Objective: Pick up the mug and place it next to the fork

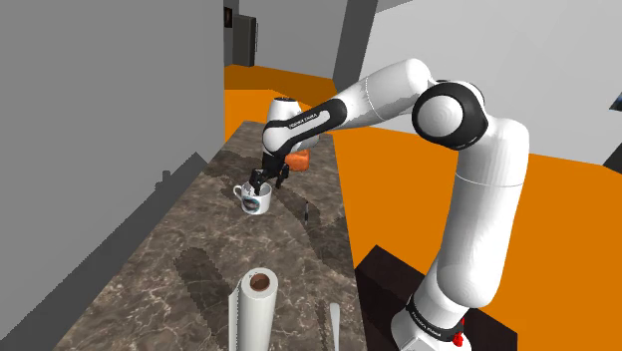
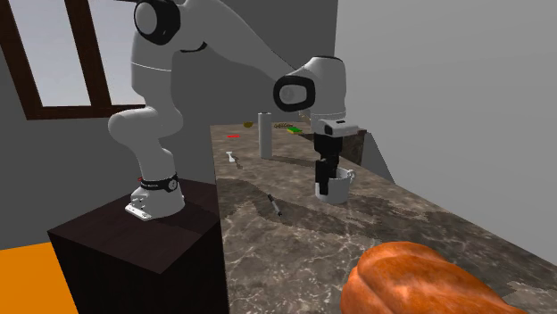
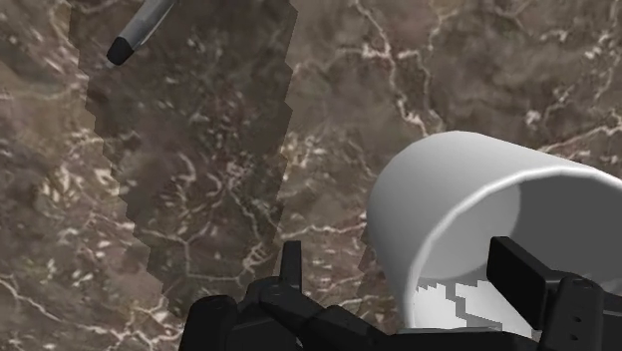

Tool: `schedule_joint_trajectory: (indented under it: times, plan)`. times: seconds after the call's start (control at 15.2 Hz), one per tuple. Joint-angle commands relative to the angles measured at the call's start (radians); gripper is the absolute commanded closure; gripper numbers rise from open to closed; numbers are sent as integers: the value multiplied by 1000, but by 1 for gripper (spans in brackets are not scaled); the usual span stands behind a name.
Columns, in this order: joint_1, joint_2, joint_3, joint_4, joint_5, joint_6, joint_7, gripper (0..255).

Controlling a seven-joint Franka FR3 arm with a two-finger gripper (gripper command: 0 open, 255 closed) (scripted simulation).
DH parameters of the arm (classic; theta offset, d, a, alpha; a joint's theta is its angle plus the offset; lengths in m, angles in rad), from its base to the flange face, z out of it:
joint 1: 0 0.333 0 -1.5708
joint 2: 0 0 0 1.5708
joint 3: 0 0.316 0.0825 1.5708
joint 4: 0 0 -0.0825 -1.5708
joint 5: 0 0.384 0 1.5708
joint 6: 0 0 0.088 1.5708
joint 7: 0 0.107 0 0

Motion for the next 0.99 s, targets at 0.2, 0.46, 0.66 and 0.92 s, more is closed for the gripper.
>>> schedule_joint_trajectory:
  times: [0.2, 0.46, 0.66, 0.92]
  plan:
    - [0, 6, 0, -1, 0, 8, 0, 0]
    - [0, 6, 0, -1, 0, 8, 0, 255]
    - [0, 6, 0, -1, 0, 8, 0, 255]
    - [0, 6, 0, -1, 0, 8, 0, 255]
